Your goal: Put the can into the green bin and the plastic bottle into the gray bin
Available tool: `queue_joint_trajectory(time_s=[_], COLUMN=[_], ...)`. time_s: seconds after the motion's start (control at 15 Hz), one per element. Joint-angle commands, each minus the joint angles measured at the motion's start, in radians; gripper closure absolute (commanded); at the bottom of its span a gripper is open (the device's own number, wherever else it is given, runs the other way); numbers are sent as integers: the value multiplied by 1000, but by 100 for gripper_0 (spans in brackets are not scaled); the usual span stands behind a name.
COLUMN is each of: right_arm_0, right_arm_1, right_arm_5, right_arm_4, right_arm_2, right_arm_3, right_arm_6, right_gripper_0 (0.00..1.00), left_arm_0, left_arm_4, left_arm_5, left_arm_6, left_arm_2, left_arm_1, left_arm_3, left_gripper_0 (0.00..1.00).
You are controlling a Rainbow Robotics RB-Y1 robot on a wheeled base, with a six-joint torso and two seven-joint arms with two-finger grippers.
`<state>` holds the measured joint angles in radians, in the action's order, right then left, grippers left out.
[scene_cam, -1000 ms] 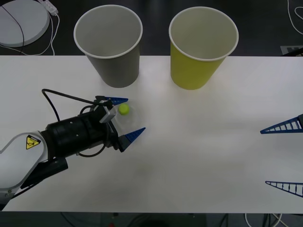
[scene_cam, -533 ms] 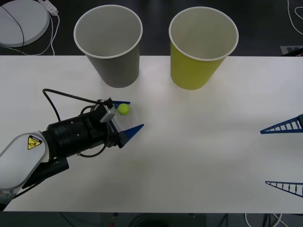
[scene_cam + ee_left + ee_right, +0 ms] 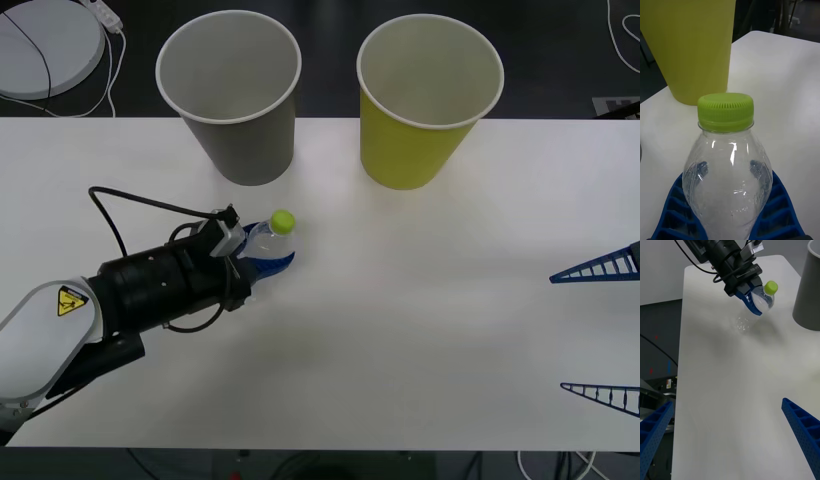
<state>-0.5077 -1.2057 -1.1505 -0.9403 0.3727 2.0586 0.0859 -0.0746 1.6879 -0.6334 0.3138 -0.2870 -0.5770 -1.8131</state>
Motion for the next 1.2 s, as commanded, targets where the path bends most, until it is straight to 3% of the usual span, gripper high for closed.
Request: queue_joint_trajectory(time_s=[0.07,0.4,1.2], right_arm_0=[0,0,0], right_arm_1=[0,0,0], right_arm_5=[0,0,0], right_arm_4=[0,0,0], right_arm_2=[0,0,0], right_arm_3=[0,0,0], right_arm_6=[0,0,0], right_gripper_0=[0,0,0], left_arm_0=[1,1,39], left_arm_4=[-19,-67,-238], left_arm_5=[1,9,38], left_arm_6=[2,16,67], left_arm_2=[0,0,40], left_arm_1=[-12,-64,-271], left_arm_3=[-2,-38,-112], left_gripper_0=[100,100,100])
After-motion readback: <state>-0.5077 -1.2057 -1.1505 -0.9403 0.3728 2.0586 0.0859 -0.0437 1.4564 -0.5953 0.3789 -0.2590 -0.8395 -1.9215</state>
